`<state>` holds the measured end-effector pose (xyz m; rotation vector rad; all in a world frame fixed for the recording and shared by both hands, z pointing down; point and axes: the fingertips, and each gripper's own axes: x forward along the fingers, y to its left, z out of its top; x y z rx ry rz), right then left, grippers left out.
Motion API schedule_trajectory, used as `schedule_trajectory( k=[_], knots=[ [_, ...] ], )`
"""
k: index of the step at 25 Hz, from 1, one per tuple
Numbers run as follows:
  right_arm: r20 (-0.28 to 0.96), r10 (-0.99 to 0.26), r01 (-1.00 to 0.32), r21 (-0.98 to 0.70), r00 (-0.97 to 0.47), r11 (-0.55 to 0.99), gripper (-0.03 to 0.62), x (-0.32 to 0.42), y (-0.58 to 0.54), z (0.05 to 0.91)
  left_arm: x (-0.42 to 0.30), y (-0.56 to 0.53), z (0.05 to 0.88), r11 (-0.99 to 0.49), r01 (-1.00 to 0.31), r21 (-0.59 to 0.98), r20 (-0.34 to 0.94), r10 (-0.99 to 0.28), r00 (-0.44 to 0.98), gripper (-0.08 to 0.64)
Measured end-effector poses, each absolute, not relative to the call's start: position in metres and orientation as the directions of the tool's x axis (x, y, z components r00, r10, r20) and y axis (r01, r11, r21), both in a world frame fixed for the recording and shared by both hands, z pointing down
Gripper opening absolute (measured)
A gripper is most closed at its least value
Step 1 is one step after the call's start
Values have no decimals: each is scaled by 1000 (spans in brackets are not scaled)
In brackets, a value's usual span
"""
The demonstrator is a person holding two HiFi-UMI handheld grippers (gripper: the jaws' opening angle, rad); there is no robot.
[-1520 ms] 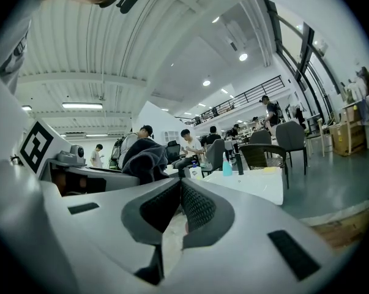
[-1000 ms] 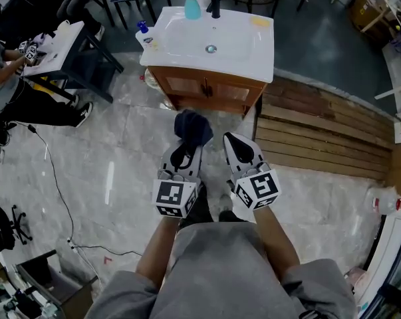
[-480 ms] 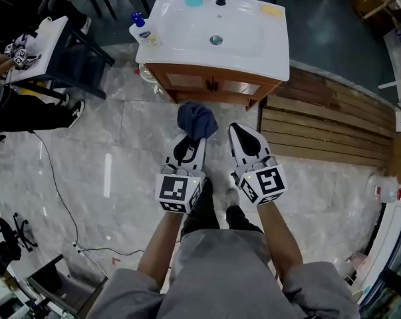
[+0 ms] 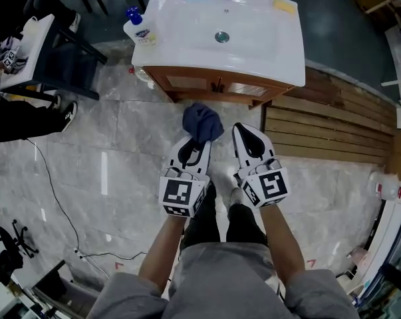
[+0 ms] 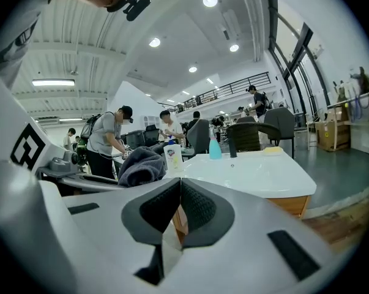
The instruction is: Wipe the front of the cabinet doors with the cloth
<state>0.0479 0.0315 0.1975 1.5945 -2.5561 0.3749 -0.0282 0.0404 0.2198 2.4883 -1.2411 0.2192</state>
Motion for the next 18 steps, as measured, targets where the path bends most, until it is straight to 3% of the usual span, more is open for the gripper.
schedule_trajectory(
  k=[18],
  knots=[
    [246, -822, -858, -177, -514, 483, 12, 75, -36, 298, -6, -24, 311, -466, -860, 206, 336, -792, 510, 72]
  ],
)
